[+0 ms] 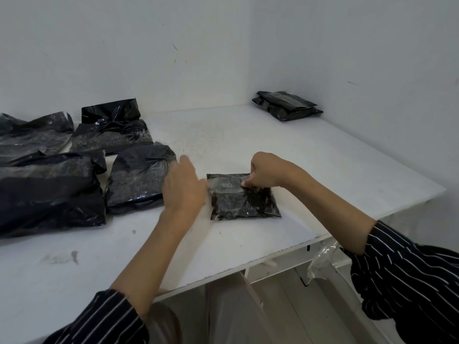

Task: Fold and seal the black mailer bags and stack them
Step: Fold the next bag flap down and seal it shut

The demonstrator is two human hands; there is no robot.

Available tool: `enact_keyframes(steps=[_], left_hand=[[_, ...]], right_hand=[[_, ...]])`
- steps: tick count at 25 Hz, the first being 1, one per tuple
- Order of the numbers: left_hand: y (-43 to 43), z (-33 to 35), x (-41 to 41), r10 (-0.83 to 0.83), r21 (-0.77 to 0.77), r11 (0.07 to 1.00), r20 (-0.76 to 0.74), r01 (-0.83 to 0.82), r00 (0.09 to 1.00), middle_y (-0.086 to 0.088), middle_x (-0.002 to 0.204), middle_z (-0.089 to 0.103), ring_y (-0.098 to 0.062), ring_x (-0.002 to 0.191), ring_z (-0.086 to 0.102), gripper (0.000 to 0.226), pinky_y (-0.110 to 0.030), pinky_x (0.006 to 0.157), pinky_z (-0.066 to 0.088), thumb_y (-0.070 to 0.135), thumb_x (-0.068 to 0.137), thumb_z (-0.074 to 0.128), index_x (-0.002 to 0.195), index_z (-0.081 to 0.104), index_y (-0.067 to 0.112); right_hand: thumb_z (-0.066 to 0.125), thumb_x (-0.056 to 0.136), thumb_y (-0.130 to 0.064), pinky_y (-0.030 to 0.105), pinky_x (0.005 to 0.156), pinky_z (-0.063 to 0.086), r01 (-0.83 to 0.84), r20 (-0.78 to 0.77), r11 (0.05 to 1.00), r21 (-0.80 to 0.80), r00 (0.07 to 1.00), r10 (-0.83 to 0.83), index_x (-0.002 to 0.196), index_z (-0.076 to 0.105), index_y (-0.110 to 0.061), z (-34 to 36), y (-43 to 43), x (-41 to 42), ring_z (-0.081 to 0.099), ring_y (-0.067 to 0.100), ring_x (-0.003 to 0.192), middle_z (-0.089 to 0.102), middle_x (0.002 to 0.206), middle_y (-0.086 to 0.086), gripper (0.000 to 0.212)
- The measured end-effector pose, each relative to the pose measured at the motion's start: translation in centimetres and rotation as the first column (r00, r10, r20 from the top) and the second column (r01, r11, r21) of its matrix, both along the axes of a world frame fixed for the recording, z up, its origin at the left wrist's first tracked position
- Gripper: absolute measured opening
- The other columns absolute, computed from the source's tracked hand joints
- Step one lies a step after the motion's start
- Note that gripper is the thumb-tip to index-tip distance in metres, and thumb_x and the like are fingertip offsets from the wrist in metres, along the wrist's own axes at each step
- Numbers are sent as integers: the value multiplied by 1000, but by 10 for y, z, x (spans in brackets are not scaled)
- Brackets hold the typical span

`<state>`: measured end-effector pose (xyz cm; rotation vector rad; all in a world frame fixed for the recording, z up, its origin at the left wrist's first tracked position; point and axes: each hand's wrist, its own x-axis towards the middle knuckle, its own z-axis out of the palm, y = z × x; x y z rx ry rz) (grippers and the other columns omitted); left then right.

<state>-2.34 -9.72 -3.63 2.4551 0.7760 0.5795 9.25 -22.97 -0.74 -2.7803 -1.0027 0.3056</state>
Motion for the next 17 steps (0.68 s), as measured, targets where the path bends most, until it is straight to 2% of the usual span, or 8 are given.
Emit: enact_keyframes(steps=[2,3,5,7,8,11,13,17], left_hand=[[-21,-1,-4,-113,299,949,25,101,993,-14,137,43,-26,124,43,42,-34,99,39,27,94,54,130,47,7],[-31,-6,-3,-228,370,902,-31,223,973,-13,148,31,-26,136,29,48,-36,110,27,32,97,45,139,39,10],[-44,-22,2,-345,402,814,-247,419,906,-8,159,5,-20,146,2,55,-39,117,-1,39,101,18,149,17,13],[-44,-34,4,-328,389,793,-378,470,866,-4,159,-2,-15,146,-7,71,-39,116,-10,43,89,-13,151,6,14],[-42,-36,5,-316,390,788,-408,476,857,-4,159,-3,-14,146,-7,76,-40,116,-10,43,84,-19,151,4,15],[-42,-32,4,-320,374,784,-442,496,838,-4,159,-6,-14,146,-8,55,-42,117,-11,38,101,2,150,1,14],[-42,-28,3,-327,367,782,-447,504,833,-4,159,-6,-14,146,-8,54,-43,116,-12,36,102,9,150,1,13],[-40,-23,4,-336,385,752,-475,535,813,-5,159,0,-15,146,-1,59,-43,118,-8,44,101,10,151,5,12]], right_hand=[[68,84,-27,29,47,25,10,1,1000,-8,1000,-10,52,31,-10,1,1,-1,29,18,48,30,51,5,51],[68,84,-27,28,47,27,24,-5,1000,-14,1000,-24,52,34,-10,2,2,-2,32,18,47,34,50,5,50],[69,83,-27,26,50,34,67,-44,997,-22,997,-68,58,44,-8,5,3,-1,42,18,47,46,51,5,40],[72,82,-25,24,50,37,106,-120,994,-2,987,-106,74,55,-6,10,1,0,49,14,48,55,55,4,27],[72,81,-22,23,49,37,116,-154,993,5,981,-114,81,58,-5,13,0,0,49,13,47,57,56,4,22],[68,83,-15,18,45,33,93,-162,995,-20,982,-95,92,66,-2,18,-4,-5,45,12,46,56,56,2,16],[66,83,-9,15,39,32,93,-157,995,29,984,-88,99,67,-1,17,-9,-6,44,7,40,56,55,1,18],[73,79,-6,18,43,36,159,-260,961,225,961,-97,106,51,-15,12,-30,-2,50,6,42,57,59,2,35]])
